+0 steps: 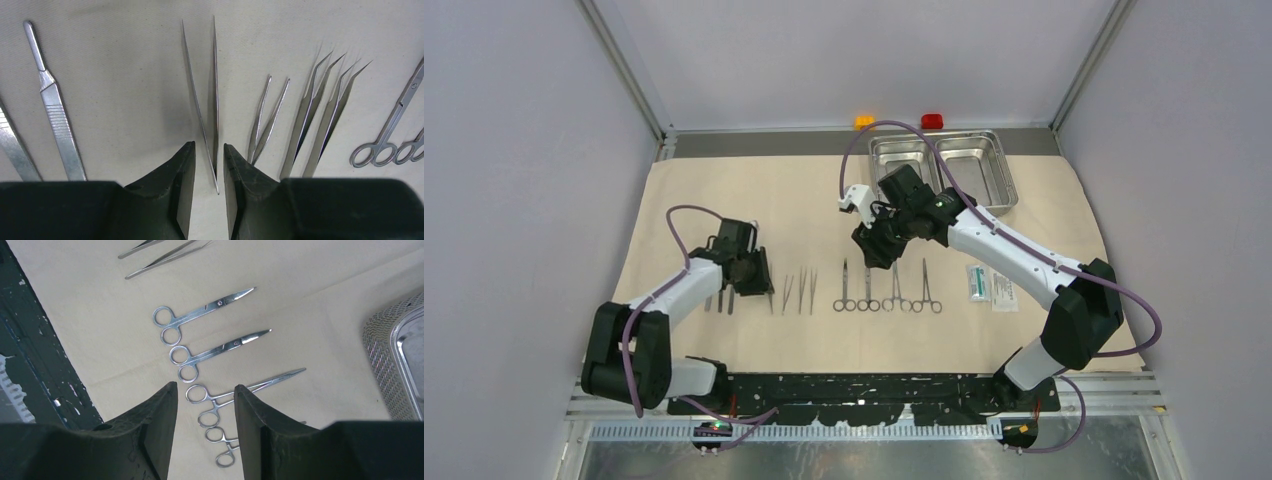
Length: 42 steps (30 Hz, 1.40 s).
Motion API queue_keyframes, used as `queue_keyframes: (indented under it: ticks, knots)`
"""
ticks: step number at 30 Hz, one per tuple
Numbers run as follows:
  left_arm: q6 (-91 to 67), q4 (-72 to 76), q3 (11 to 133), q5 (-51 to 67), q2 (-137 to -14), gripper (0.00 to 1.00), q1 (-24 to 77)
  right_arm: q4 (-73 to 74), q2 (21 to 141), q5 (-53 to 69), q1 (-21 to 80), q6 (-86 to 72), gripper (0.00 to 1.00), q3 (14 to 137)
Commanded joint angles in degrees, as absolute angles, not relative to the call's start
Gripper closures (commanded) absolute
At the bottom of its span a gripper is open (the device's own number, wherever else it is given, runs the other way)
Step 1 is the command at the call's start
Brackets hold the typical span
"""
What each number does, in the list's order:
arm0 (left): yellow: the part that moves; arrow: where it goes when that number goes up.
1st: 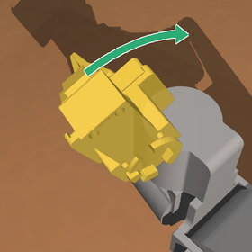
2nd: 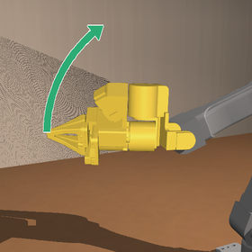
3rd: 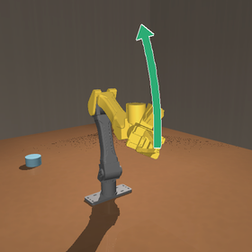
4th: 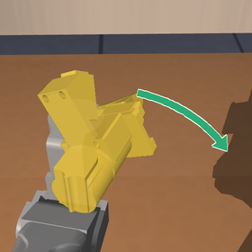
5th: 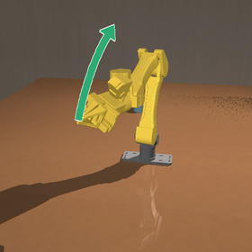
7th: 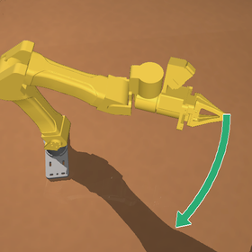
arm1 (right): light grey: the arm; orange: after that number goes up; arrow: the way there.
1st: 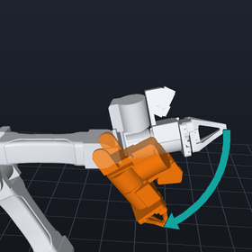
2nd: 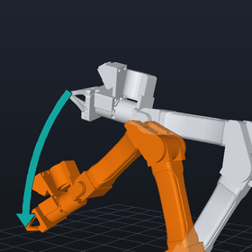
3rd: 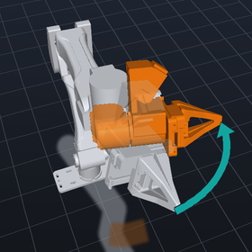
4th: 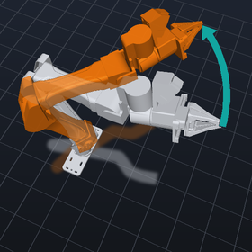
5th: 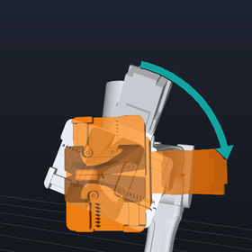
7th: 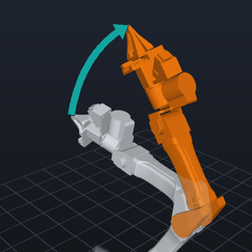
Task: Open and lay out the surgical kit
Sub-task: Place the medical item in the surgical kit.
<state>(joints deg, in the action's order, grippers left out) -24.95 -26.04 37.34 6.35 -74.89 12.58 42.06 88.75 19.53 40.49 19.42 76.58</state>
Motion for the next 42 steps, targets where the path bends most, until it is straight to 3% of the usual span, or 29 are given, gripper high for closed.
queue_keyframes:
  ticks: [1,42]
  knots:
    - [-23.6,-26.1,40.5,7.1,-76.3,0.71,12.2,41.2,88.4,19.5,40.4,20.4,0.5,77.9]
    - [-21.3,-28.5,44.2,6.9,-81.9,0.84,12.4,41.6,89.0,19.9,40.4,20.6,0.5,77.8]
